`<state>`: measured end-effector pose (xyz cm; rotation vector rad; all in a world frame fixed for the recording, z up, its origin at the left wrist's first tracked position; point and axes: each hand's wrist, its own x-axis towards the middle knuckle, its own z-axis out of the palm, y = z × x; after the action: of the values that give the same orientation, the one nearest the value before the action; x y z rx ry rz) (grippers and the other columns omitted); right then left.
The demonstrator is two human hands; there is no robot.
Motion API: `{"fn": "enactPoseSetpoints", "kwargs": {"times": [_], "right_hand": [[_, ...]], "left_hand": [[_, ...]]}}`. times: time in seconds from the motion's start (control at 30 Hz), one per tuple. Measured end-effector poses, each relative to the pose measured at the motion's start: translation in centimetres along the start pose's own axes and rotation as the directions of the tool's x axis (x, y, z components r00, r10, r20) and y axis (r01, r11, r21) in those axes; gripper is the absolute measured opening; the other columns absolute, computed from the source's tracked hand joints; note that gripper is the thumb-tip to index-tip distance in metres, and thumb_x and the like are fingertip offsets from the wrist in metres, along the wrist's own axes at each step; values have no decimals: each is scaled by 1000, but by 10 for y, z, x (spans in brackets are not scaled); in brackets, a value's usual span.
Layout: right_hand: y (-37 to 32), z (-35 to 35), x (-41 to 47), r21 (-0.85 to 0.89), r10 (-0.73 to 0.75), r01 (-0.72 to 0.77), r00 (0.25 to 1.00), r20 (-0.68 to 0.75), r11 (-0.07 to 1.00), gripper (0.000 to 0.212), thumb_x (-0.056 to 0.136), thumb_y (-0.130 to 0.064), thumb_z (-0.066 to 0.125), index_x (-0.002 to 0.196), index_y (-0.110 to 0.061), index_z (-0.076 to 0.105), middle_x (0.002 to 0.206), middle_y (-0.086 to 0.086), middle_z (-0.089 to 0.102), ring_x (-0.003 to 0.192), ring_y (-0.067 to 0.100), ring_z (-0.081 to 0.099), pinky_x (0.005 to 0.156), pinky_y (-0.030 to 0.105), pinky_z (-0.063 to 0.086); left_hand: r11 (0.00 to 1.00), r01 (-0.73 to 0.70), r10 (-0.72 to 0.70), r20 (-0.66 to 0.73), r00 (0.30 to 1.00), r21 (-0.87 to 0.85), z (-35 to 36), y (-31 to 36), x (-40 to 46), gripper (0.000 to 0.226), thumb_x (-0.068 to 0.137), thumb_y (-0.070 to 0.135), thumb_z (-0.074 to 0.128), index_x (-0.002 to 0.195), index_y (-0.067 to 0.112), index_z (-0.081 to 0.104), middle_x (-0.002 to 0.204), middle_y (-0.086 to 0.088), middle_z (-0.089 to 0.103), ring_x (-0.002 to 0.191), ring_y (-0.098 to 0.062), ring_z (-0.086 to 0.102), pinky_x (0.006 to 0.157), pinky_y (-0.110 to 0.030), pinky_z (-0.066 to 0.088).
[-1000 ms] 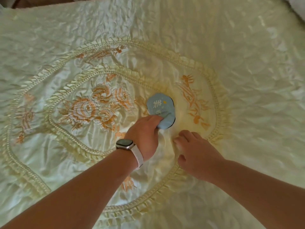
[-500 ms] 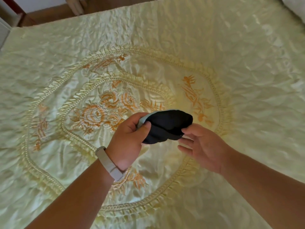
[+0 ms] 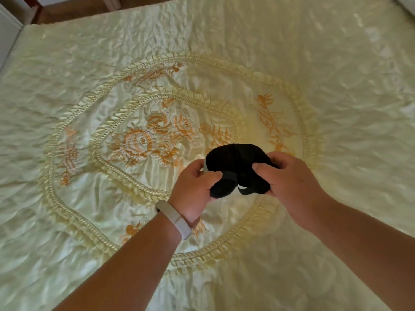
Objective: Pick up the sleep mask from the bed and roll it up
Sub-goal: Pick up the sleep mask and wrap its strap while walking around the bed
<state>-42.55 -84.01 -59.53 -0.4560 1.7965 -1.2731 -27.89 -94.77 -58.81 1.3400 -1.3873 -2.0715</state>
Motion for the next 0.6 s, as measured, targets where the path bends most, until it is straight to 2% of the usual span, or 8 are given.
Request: {"fn": "enactPoseSetpoints", "kwargs": {"times": [0.07,0.13,0.2,0.27,0.37,0.43,0.5,0.6], "right_hand": [[-9,9,-10,-218,-146,133,988,-42,967,6,82,-29,62,78,-26,66,64,-5,68,57,9,64,53,23,48],[-14,18,-19,-372,-245,201,967,-74,906,9,82,-34,62,76,-27,63,64,-5,64,57,8,57,45,17,39],[-17,25,-26,-390,-265,201,957,-118,899,10,83,-37,61,77,-28,62,67,-8,64,61,4,57,45,16,38],[-18,28,-33,-332,-234,167,957,-173,929,10,83,-40,60,78,-31,61,71,-13,65,64,-1,57,48,17,37],[-18,30,-48,-285,-220,157,954,-203,946,12,84,-43,60,77,-33,58,73,-16,64,68,-7,58,48,12,39],[-20,32,-60,-283,-257,209,955,-145,936,18,85,-47,56,73,-33,56,73,-15,62,69,-2,59,51,15,42],[-19,32,-72,-294,-308,293,951,-5,910,27,87,-53,46,74,-30,54,79,-8,57,73,4,54,62,22,41],[-27,25,-90,-362,-385,409,912,139,838,42,88,-52,33,90,-19,59,100,-4,56,97,6,50,81,24,40]], "left_hand": [[998,21,-19,39,999,-55,9,-2,-5,37,79,7,57,115,7,62,116,-26,66,105,-39,64,92,-55,51],[993,19,-10,77,997,-120,17,-4,-13,35,86,0,50,119,5,61,120,-27,64,108,-38,63,93,-51,51],[983,26,-10,91,996,-180,22,-6,-21,35,92,-2,42,120,7,61,122,-25,64,112,-36,61,97,-49,49],[977,34,-14,92,996,-211,26,-9,-29,34,94,2,41,119,9,63,120,-20,66,113,-33,62,99,-49,47],[985,19,-1,104,995,-172,33,-14,-43,34,96,10,43,123,15,62,121,-16,67,113,-29,62,103,-52,44],[990,-11,29,123,992,-144,39,-15,-54,33,98,20,43,125,19,62,117,-17,69,112,-30,62,103,-54,43],[987,-39,58,126,990,-153,42,-12,-64,34,98,32,42,116,17,67,112,-23,68,111,-33,62,102,-57,43],[978,-39,63,112,992,-206,42,-1,-76,40,97,38,45,112,8,66,112,-25,67,110,-33,63,98,-49,48]]}}
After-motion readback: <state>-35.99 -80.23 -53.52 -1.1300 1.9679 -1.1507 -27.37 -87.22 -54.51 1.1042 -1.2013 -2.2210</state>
